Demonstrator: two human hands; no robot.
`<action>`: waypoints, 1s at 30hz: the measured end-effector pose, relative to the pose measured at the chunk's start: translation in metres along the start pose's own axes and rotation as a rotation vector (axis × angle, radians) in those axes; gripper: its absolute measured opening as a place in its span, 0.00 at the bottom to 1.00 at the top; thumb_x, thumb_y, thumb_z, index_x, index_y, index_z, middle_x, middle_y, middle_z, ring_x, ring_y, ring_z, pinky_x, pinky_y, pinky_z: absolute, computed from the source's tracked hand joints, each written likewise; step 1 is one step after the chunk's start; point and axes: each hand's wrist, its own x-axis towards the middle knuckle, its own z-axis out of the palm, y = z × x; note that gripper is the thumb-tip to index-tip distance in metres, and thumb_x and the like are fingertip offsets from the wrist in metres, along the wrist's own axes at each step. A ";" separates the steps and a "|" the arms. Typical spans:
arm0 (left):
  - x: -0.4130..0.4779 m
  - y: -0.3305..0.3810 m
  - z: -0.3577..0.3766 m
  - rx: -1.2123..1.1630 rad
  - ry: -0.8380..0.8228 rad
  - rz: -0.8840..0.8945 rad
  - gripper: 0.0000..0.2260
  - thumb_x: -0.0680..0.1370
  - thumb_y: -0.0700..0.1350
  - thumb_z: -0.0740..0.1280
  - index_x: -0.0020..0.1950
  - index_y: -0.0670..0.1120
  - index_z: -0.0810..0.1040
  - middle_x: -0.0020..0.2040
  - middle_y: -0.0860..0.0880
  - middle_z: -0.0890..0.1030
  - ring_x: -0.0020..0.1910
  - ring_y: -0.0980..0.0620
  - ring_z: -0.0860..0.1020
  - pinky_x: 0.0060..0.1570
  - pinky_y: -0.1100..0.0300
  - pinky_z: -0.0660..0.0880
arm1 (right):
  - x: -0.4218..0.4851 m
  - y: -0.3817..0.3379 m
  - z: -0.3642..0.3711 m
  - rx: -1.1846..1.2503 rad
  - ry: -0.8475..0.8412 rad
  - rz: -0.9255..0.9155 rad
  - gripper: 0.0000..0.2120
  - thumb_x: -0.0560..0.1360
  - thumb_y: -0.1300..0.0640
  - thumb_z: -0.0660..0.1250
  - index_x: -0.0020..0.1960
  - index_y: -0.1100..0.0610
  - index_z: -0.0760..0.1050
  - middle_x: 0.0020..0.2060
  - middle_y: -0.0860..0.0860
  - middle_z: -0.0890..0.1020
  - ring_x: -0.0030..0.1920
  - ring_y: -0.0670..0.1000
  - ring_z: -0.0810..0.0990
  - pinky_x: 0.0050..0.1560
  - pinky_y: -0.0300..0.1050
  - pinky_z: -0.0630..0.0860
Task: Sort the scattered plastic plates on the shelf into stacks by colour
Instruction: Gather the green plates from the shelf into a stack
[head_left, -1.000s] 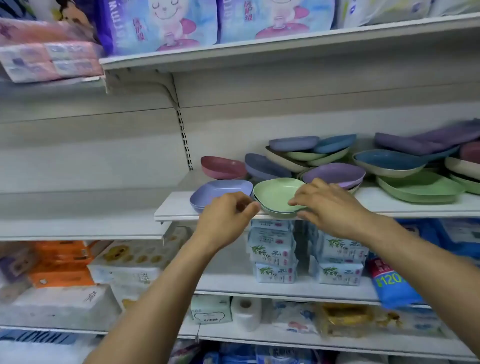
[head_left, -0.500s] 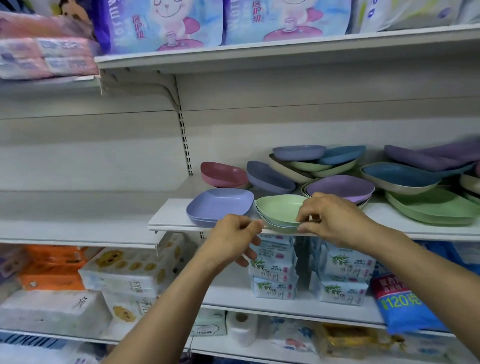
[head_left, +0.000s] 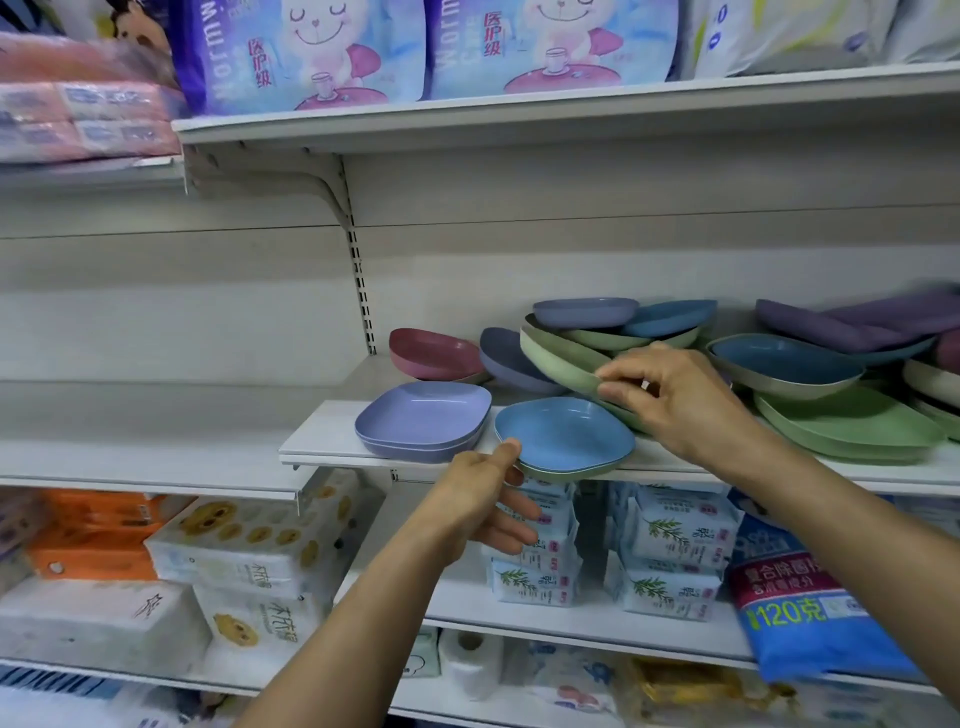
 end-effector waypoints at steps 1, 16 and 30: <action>0.000 0.000 0.002 0.014 0.012 -0.001 0.21 0.82 0.57 0.55 0.54 0.39 0.74 0.40 0.39 0.85 0.31 0.44 0.82 0.26 0.58 0.77 | -0.001 0.003 0.001 -0.048 -0.006 -0.038 0.03 0.74 0.60 0.71 0.46 0.59 0.83 0.38 0.48 0.83 0.42 0.51 0.75 0.44 0.40 0.70; -0.008 0.042 0.007 -0.507 0.048 0.104 0.14 0.81 0.43 0.60 0.65 0.41 0.68 0.59 0.36 0.77 0.44 0.40 0.83 0.34 0.53 0.81 | -0.032 0.000 0.021 -0.120 -0.051 -0.429 0.10 0.77 0.56 0.62 0.52 0.55 0.81 0.44 0.48 0.81 0.47 0.50 0.74 0.38 0.48 0.77; 0.016 0.050 -0.007 -0.413 0.089 0.070 0.10 0.81 0.40 0.55 0.61 0.41 0.69 0.52 0.39 0.77 0.40 0.40 0.82 0.32 0.53 0.81 | -0.017 0.050 -0.005 -0.146 0.087 -0.052 0.03 0.74 0.59 0.71 0.46 0.53 0.83 0.42 0.46 0.81 0.44 0.45 0.75 0.42 0.45 0.74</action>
